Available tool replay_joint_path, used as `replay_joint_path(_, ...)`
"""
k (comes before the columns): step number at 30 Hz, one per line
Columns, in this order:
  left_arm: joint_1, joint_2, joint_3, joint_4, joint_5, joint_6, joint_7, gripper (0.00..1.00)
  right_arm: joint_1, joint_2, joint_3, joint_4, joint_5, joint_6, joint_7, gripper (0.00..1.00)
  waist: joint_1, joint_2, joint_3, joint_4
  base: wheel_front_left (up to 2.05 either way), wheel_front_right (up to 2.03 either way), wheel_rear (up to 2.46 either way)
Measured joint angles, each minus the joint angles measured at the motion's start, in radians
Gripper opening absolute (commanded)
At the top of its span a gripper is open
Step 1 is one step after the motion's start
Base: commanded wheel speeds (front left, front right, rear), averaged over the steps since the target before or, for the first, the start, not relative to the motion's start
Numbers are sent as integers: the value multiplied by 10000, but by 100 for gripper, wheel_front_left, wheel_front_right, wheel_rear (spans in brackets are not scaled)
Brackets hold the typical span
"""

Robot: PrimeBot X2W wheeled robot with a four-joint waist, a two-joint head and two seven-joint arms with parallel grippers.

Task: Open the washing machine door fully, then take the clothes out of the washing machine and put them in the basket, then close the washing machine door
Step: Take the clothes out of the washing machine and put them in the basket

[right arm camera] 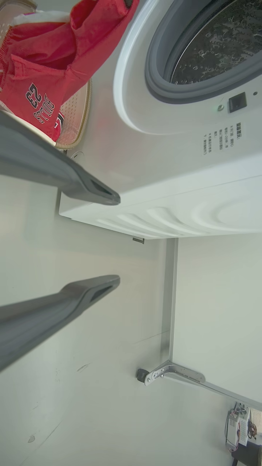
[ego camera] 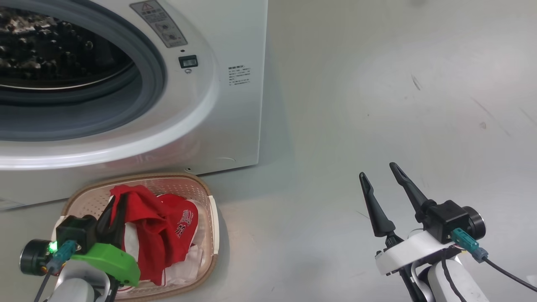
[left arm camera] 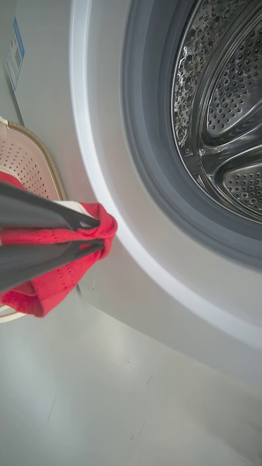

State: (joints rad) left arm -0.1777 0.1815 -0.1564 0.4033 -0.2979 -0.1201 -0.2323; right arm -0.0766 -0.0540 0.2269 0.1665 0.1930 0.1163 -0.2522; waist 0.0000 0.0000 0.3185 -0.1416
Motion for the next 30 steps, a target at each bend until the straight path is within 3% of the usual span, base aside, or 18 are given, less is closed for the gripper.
replay_joint_path(14,-796,38,554,1994,-464,23,479,0,-234,-130,-180,-199,-31,-2,0,100,0,0,876,-428,0,0,0)
replay_joint_path(30,-2123,-94,1177,4126,-1001,550,993,0,-406,-412,-322,-520,-194,-48,0,100,0,0,1877,-533,0,0,0)
